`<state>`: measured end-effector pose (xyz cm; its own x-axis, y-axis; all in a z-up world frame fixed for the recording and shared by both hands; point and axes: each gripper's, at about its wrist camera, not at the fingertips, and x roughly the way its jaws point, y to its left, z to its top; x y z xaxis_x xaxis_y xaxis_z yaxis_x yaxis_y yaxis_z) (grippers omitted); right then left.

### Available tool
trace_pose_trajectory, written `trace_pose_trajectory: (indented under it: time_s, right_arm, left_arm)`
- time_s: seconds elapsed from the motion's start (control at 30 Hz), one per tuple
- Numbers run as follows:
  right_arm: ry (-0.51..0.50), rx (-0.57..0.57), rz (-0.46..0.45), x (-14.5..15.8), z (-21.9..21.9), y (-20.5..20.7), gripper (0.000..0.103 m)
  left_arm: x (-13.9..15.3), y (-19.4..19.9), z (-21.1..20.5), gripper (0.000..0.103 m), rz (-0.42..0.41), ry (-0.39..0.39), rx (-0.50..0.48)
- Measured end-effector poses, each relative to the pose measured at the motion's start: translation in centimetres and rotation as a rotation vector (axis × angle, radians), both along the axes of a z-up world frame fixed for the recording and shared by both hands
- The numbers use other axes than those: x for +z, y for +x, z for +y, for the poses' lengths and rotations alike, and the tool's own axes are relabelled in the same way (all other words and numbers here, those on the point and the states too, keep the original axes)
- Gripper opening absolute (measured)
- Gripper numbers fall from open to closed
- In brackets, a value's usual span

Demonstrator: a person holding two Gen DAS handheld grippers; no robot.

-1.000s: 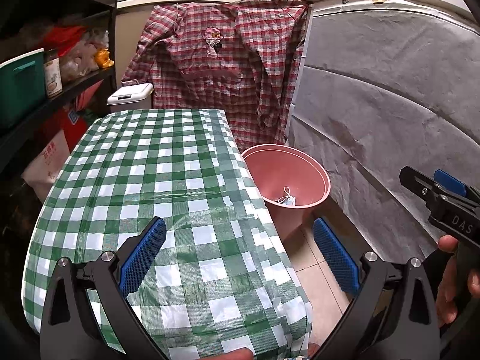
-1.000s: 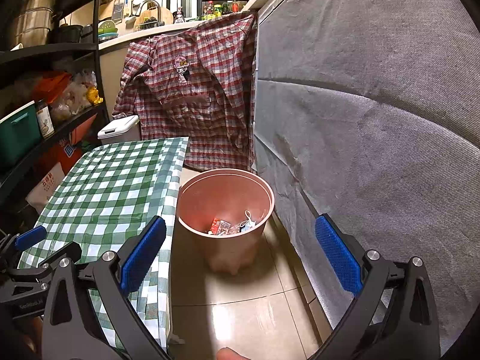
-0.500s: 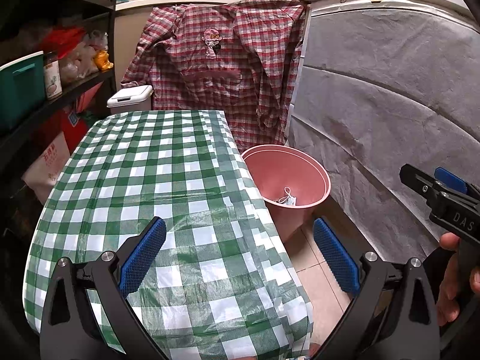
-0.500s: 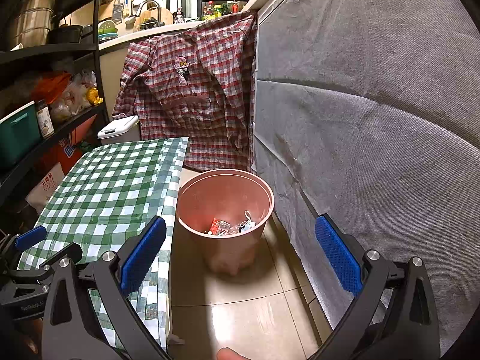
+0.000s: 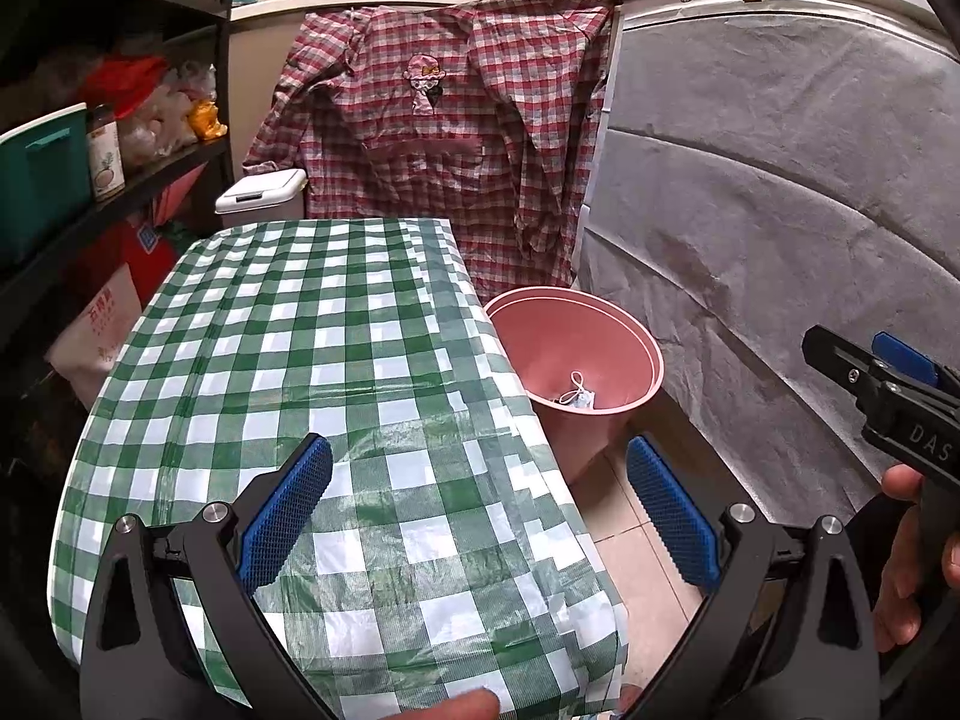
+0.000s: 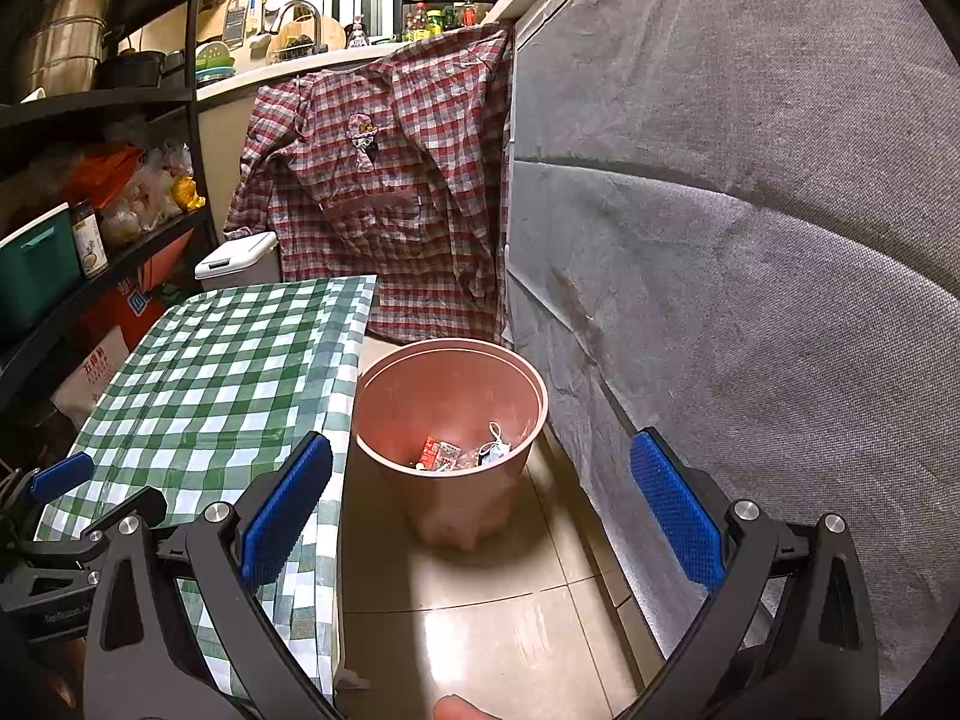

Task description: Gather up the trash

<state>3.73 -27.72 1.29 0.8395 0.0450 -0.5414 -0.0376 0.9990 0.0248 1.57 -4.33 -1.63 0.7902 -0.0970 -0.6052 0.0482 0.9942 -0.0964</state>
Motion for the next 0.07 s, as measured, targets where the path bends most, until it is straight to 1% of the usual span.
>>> trace_pose_trajectory:
  time_s: [0.07]
  right_arm:
    - [0.000, 0.000, 0.000, -0.01, -0.02, 0.00, 0.098]
  left_arm:
    - [-0.08, 0.02, -0.15, 0.095, 0.003, -0.001, 0.001]
